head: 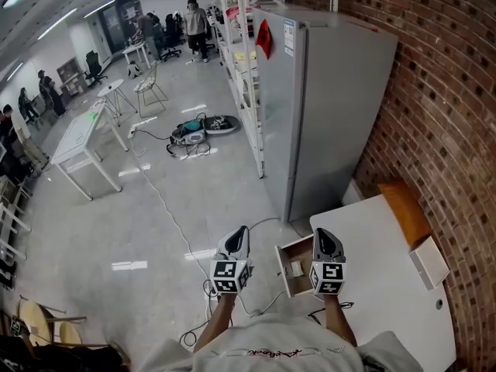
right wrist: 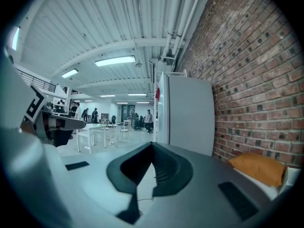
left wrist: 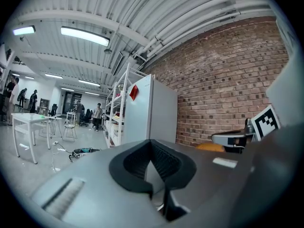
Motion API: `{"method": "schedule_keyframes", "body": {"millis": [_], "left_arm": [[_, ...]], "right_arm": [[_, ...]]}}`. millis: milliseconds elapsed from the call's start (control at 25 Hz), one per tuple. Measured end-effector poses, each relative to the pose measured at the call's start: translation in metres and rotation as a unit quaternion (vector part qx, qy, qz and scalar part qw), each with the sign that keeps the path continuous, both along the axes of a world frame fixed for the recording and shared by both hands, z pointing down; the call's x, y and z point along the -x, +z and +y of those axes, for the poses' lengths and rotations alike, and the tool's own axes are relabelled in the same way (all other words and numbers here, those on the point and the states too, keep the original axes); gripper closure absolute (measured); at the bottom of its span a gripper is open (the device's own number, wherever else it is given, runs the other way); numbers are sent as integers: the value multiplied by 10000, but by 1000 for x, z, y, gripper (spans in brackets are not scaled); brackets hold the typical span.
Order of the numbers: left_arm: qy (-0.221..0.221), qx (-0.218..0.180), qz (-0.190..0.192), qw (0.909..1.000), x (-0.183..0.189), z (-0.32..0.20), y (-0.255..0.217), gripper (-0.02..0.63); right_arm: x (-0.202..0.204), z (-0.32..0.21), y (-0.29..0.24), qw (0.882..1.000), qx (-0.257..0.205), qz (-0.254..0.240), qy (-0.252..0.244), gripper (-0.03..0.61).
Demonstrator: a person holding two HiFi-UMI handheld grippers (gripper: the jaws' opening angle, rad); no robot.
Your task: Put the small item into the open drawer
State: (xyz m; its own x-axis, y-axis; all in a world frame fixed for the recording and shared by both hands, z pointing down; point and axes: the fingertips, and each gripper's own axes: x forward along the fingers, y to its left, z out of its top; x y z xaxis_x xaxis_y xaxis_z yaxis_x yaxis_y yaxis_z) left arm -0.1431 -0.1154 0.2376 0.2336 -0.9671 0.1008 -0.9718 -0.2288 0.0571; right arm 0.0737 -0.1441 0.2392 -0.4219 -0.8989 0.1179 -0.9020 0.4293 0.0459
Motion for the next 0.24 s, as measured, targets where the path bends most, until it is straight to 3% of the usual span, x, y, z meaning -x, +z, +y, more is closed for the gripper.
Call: {"method": "schedule_keyframes", "body": {"millis": [240], "left_arm": [[-74, -42, 36, 10000, 6, 4, -2, 604]], "right_arm": [[6, 0, 5, 10000, -8, -24, -15, 567]]}}
